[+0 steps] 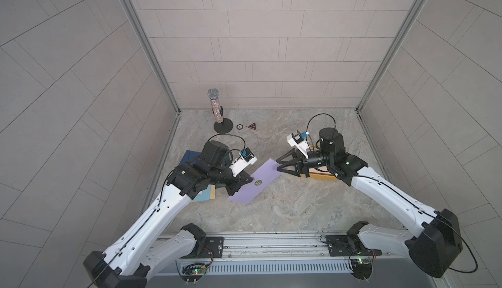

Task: Put the sealed envelopes into the storage box
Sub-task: Pick up the envelope from the center of the board, then move the storage box to the center of the board.

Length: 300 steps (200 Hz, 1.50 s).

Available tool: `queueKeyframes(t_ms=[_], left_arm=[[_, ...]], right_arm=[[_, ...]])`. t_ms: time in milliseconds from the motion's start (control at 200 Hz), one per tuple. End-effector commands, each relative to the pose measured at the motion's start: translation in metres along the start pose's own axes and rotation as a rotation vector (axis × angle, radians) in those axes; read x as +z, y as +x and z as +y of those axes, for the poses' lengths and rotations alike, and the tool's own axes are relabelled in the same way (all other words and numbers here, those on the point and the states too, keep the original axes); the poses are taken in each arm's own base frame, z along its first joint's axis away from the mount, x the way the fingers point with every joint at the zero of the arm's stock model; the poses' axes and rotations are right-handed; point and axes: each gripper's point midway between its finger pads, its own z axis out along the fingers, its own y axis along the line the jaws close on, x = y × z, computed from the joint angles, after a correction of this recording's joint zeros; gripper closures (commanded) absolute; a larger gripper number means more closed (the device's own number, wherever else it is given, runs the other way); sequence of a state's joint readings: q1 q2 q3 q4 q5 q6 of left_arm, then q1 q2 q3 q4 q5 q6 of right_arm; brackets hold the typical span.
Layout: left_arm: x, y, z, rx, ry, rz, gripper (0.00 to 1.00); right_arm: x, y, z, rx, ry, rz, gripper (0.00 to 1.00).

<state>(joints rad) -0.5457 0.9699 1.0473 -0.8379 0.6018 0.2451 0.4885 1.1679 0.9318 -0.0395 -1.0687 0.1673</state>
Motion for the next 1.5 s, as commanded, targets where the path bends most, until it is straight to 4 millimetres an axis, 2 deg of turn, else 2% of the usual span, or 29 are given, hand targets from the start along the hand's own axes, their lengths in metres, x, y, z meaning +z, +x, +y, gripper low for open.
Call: queueKeyframes(t_ms=[0,65,90,155,225,290,435,585,645,755,780,805,890,1051,1196,1331,1411,1496], left_arm=[[-0.012,-0.007,0.018,0.034,-0.125,0.009,1.00],[-0.014,-0.013,0.027,0.043,-0.171,0.028,1.00],[-0.014,-0.017,0.029,0.046,-0.177,0.029,1.00],[-0.013,-0.032,0.029,0.063,-0.154,0.020,1.00],[-0.008,-0.050,0.030,0.086,-0.124,0.006,1.00],[0.003,-0.066,0.031,0.118,-0.088,0.012,1.00],[0.042,-0.099,0.033,0.240,-0.014,0.051,1.00],[0.086,-0.139,0.024,0.375,0.071,0.077,1.00],[0.108,-0.147,0.020,0.440,0.083,0.129,1.00],[0.146,-0.160,0.008,0.512,0.139,0.191,1.00],[0.154,-0.163,0.005,0.517,0.157,0.194,1.00],[0.162,-0.167,0.002,0.528,0.170,0.193,1.00],[0.187,-0.172,-0.009,0.571,0.197,0.200,1.00],[0.223,-0.174,-0.018,0.633,0.220,0.197,1.00],[0.248,-0.173,-0.016,0.665,0.216,0.187,1.00],[0.263,-0.175,-0.014,0.665,0.220,0.162,1.00],[0.271,-0.171,-0.012,0.659,0.226,0.169,1.00],[0.278,-0.158,-0.006,0.660,0.220,0.213,1.00]], right_arm=[[-0.034,0.004,-0.073,0.142,0.439,-0.077,0.41],[-0.070,0.024,-0.113,0.302,0.664,-0.116,0.41],[-0.089,0.039,-0.128,0.389,0.773,-0.120,0.41],[-0.125,0.070,-0.146,0.530,0.963,-0.094,0.45],[-0.161,0.101,-0.154,0.614,1.145,-0.036,0.47],[-0.184,0.120,-0.153,0.681,1.243,-0.019,0.48],[-0.224,0.141,-0.141,0.777,1.406,-0.126,0.50],[-0.272,0.169,-0.117,0.858,1.661,-0.183,0.55],[-0.289,0.184,-0.104,0.899,1.769,-0.183,0.56],[-0.298,0.202,-0.093,0.932,1.827,-0.183,0.56],[-0.297,0.201,-0.092,0.928,1.817,-0.193,0.56],[-0.294,0.213,-0.092,0.935,1.816,-0.164,0.56],[-0.294,0.224,-0.090,0.936,1.818,-0.151,0.56],[-0.287,0.228,-0.089,0.944,1.771,-0.165,0.57],[-0.287,0.225,-0.089,0.927,1.765,-0.161,0.57],[-0.285,0.225,-0.090,0.926,1.756,-0.162,0.57],[-0.284,0.226,-0.091,0.925,1.753,-0.160,0.57],[-0.284,0.226,-0.092,0.922,1.754,-0.159,0.57]])
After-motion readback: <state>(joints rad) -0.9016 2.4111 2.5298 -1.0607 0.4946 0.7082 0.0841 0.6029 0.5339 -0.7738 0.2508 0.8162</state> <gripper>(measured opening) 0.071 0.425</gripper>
